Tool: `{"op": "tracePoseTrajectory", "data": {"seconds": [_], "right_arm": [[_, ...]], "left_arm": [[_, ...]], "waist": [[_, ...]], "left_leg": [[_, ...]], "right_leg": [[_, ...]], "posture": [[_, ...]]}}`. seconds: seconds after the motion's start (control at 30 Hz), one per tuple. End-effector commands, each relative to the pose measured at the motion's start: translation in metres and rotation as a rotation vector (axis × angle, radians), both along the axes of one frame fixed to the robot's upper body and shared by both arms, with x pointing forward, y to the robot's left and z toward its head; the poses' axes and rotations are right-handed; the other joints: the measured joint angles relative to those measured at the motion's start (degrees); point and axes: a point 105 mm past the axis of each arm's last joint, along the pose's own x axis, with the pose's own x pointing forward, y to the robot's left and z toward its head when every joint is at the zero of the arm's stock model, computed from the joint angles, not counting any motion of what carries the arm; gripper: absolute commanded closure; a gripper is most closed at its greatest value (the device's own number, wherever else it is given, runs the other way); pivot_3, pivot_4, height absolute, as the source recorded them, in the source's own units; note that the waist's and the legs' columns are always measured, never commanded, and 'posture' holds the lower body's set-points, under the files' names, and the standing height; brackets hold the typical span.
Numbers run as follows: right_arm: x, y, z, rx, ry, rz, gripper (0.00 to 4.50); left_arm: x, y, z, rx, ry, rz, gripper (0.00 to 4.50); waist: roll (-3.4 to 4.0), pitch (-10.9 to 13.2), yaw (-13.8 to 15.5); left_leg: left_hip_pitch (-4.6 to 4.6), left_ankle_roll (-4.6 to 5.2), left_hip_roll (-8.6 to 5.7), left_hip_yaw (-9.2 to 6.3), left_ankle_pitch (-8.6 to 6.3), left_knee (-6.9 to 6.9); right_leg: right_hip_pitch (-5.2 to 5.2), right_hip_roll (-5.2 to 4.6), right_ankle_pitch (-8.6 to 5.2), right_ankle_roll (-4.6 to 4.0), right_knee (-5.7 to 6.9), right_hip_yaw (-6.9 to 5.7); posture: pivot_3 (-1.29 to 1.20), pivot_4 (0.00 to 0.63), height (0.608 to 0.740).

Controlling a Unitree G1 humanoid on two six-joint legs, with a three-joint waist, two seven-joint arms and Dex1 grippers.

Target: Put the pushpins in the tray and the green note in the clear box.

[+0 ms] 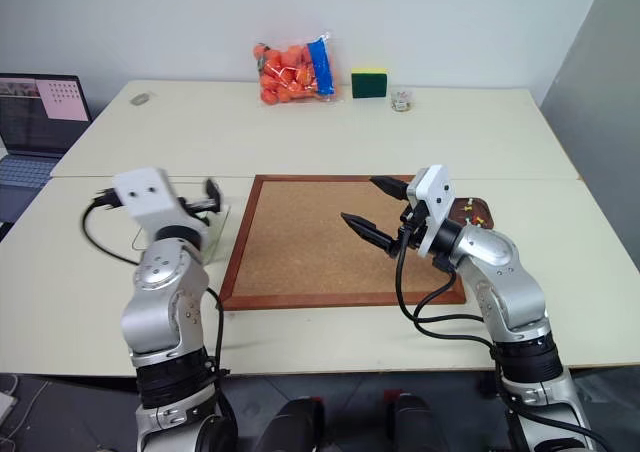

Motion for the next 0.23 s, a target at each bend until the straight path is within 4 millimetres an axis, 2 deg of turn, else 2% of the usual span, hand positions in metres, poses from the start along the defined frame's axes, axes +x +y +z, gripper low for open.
{"op": "tracePoseTrajectory", "data": {"seconds": [0.03, 0.13, 0.23], "right_arm": [[0.019, -0.019, -0.013, -0.035, -0.008, -0.277, 0.31], [0.027, -0.03, -0.033, -0.057, 0.032, -0.455, 0.31], [0.027, -0.033, -0.047, -0.068, 0.062, -0.548, 0.31]], "left_arm": [[-0.007, -0.045, 0.001, 0.033, -0.04, -0.215, 0.29], [-0.011, -0.05, -0.012, 0.057, -0.025, -0.213, 0.29], [-0.014, -0.047, -0.02, 0.062, -0.011, -0.186, 0.29]], "waist": [[0.0, 0.0, -0.01], [0.0, 0.0, -0.41], [0.01, 0.0, -0.54]], "left_leg": [[-0.01, -0.01, -0.01, 0.02, 0.0, -0.01], [0.01, -0.02, 0.05, 0.17, 0.0, -0.05], [0.04, -0.02, 0.12, 0.12, 0.0, -0.14]], "right_leg": [[-0.01, -0.02, 0.01, -0.01, -0.02, 0.02], [-0.08, 0.01, 0.09, -0.15, 0.0, 0.15], [-0.12, 0.08, 0.07, -0.2, 0.02, 0.12]], "posture": [[0.0, 0.15, 0.74], [0.0, 0.15, 0.74], [0.0, 0.15, 0.74]]}}
